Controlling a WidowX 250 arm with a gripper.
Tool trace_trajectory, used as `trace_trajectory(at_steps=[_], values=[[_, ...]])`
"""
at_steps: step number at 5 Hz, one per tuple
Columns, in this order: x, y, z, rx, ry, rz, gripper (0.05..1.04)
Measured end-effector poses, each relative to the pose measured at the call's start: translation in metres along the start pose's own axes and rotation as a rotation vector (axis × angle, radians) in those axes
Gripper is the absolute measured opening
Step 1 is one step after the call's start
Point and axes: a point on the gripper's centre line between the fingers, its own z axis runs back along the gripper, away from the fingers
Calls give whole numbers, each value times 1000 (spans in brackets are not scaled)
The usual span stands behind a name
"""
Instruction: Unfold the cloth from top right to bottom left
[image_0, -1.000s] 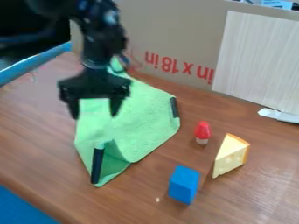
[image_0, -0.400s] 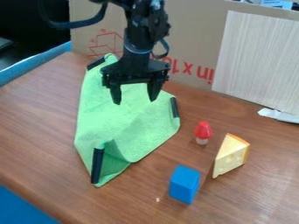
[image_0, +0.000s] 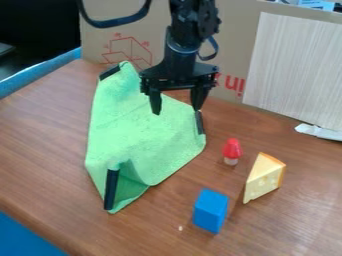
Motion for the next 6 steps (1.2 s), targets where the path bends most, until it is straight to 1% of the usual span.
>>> trace_trajectory(at_steps=[1, 2, 3, 4, 5, 6], values=[[-4, -13, -13, 21, 17, -14, 999], [-12, -24, -23, 44, -22, -30, 999], [-17, -32, -32, 60, -39, -50, 999], [-15, -34, -36, 66, -45, -41, 999], [-14, -37, -41, 76, -40, -44, 999], [-12, -38, -43, 79, -35, -49, 973]])
